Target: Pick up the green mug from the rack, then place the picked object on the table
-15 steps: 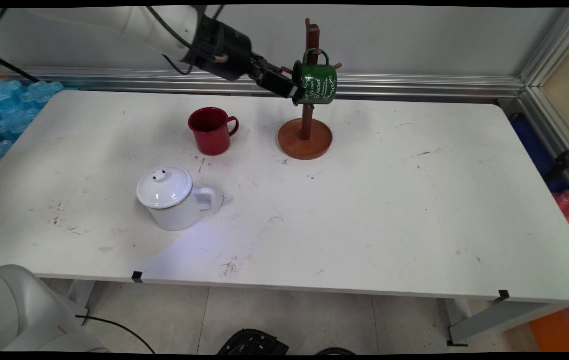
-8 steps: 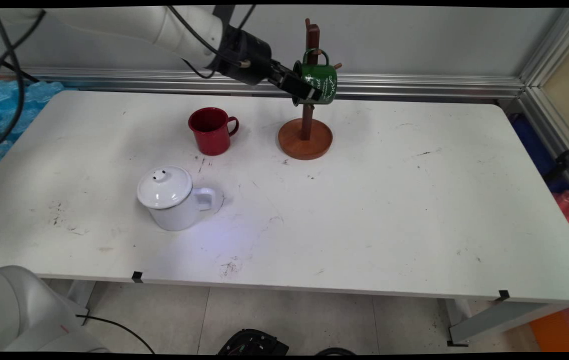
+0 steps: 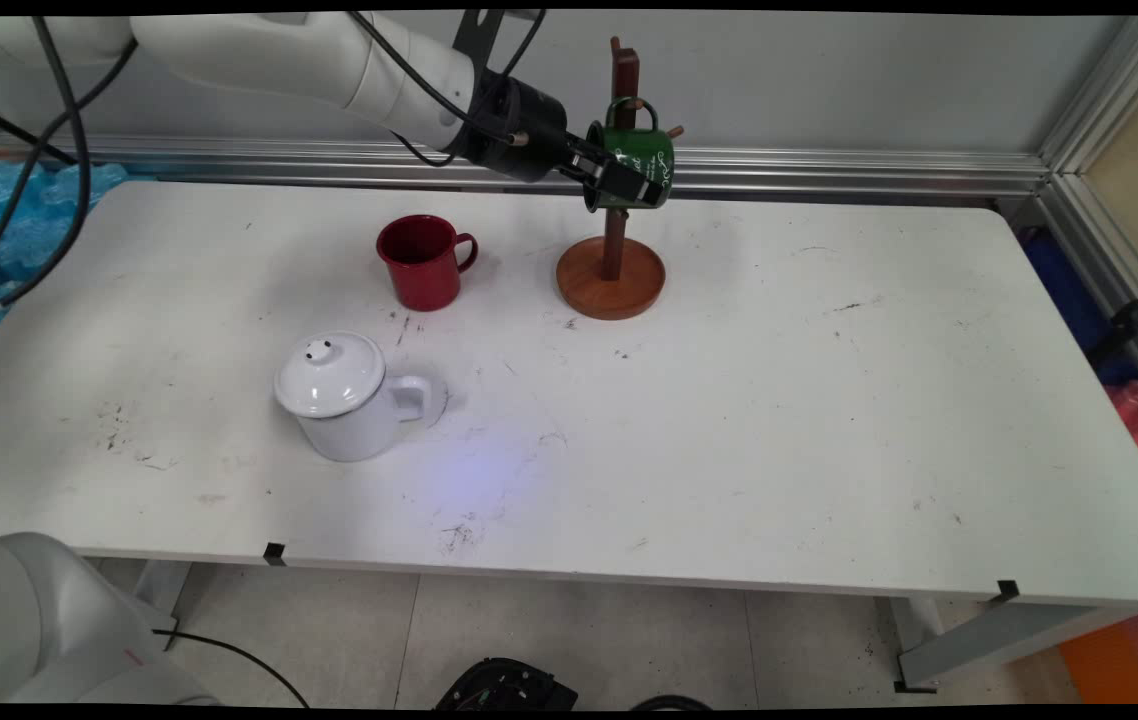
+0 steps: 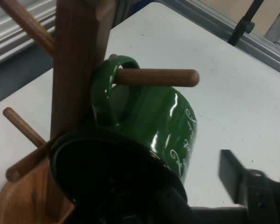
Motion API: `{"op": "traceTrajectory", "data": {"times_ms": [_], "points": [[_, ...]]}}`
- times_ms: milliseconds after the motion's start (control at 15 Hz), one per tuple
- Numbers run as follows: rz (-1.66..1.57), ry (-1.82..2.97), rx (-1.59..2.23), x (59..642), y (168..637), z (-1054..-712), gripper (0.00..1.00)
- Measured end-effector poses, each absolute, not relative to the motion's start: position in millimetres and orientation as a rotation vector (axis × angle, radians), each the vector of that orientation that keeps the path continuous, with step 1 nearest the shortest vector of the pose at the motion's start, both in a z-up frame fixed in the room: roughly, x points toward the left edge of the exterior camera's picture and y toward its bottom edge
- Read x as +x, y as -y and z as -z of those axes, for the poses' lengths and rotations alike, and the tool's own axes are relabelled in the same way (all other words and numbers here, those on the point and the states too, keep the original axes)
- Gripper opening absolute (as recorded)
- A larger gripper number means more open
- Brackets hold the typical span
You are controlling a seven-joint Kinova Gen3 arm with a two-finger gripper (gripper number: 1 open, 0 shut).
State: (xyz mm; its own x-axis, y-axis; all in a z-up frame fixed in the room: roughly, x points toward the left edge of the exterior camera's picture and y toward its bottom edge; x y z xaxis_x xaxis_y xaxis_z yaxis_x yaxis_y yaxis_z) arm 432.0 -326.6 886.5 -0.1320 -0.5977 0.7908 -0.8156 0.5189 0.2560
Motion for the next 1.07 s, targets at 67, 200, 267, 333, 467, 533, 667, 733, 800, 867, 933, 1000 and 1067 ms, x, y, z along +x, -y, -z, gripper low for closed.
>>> {"op": "traceTrajectory", "data": {"times_ms": [67, 200, 267, 333, 467, 533, 667, 733, 800, 867, 933, 1000, 1067], "points": [[-0.292, 1.827, 1.178, 431.8, 327.7, -885.0, 0.0], [-0.288, 1.821, 1.185, 432.3, 328.7, -882.4, 0.0], [-0.288, 1.819, 1.189, 433.1, 329.1, -881.4, 0.0], [-0.288, 1.816, 1.191, 434.3, 329.3, -880.8, 0.0], [-0.289, 1.814, 1.198, 437.6, 329.3, -879.7, 0.0], [-0.29, 1.814, 1.199, 439.1, 329.2, -879.6, 0.0], [-0.289, 1.816, 1.196, 441.1, 328.4, -880.4, 0.0], [-0.288, 1.817, 1.194, 441.6, 327.8, -881.1, 0.0], [-0.287, 1.818, 1.191, 441.6, 327.5, -881.7, 0.0], [-0.284, 1.82, 1.186, 441.5, 326.7, -883.0, 0.0], [-0.282, 1.821, 1.179, 441.0, 326.1, -884.5, 0.0], [-0.28, 1.822, 1.171, 440.2, 325.3, -886.7, 0.0], [-0.278, 1.823, 1.163, 439.0, 324.8, -888.8, 0.0]]}}
